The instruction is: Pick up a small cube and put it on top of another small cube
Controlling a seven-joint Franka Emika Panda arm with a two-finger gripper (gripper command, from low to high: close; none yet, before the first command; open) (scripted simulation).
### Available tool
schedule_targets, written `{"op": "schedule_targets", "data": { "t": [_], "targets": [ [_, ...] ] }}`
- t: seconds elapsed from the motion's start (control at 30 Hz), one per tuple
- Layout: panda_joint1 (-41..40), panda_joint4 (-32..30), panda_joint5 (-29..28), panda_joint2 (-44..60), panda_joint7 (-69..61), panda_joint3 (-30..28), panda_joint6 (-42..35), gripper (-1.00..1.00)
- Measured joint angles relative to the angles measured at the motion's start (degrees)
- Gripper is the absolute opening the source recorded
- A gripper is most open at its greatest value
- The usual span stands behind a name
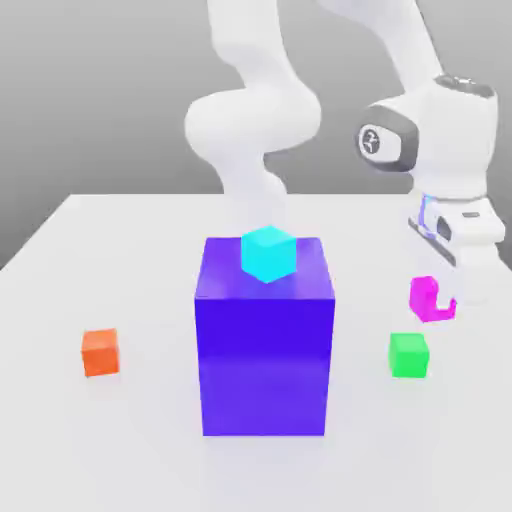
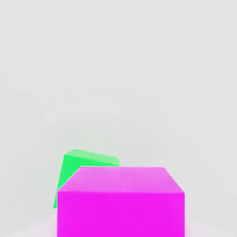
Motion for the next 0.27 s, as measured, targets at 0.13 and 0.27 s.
{"op": "schedule_targets", "data": {
  "t": [0.13,0.27],
  "targets": [
    [-0.83,-0.08,-3.07,7.7,1.99,0.18,7.54,-1.0],
    [-0.93,0.08,-5.9,11.55,3.95,-0.51,11.16,1.0]
  ]
}}
